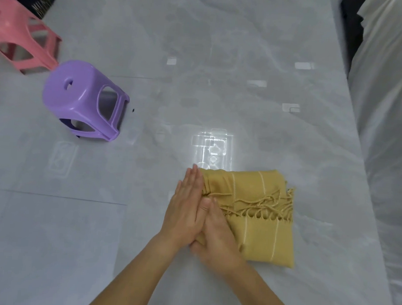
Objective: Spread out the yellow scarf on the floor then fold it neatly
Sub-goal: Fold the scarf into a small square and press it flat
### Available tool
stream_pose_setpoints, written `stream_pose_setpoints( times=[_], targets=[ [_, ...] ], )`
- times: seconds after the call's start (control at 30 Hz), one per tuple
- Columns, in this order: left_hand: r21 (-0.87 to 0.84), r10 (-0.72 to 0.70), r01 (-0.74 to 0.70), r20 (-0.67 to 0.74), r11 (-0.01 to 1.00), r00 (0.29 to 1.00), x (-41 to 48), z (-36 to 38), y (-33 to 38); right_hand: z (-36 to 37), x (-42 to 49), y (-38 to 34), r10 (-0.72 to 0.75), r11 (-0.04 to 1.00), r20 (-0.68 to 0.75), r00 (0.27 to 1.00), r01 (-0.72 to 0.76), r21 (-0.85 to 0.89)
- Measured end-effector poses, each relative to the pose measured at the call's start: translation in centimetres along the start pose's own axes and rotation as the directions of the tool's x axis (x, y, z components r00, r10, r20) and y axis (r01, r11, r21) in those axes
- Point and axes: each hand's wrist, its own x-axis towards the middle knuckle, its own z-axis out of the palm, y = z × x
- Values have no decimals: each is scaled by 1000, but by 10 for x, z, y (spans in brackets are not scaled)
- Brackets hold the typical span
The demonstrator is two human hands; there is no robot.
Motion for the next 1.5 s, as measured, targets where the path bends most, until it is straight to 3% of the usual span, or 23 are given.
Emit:
stream_pose_setpoints(
  times=[0.13,0.3,0.43,0.53,0.63,0.7,0.77,0.9,1.3,1.4,1.5],
  targets=[
    [-110,127,-111,154,988,980,16,1,12,8,3,-5,2,999,-67,998,1,45],
    [-58,0,18,304,998,953,40,-1,11,-13,6,-12,111,953,-147,983,-63,296],
    [164,-20,-30,295,986,955,40,12,13,-45,-13,1,34,999,-468,883,-16,43],
    [371,-80,-23,260,928,962,36,24,15,-71,-19,28,-55,977,-559,827,-71,-201],
    [496,-122,60,94,866,988,31,29,30,-90,-25,53,5,906,-500,866,-215,-365],
    [429,-115,102,6,897,993,24,36,47,-94,-26,67,84,866,-435,897,-282,-414],
    [381,-103,92,9,920,995,17,51,55,-91,-24,74,132,848,-368,920,-297,-438],
    [444,-92,82,0,892,996,14,73,33,-83,-14,82,140,818,-306,942,-284,-501],
    [493,-92,86,-12,866,996,19,97,11,-64,-3,107,110,760,-315,943,-284,-584],
    [484,-97,83,3,871,995,19,94,12,-67,-4,105,135,771,-284,949,-281,-571],
    [450,-78,71,-3,890,997,18,86,15,-83,-8,105,91,849,-240,966,-202,-489]
  ],
)
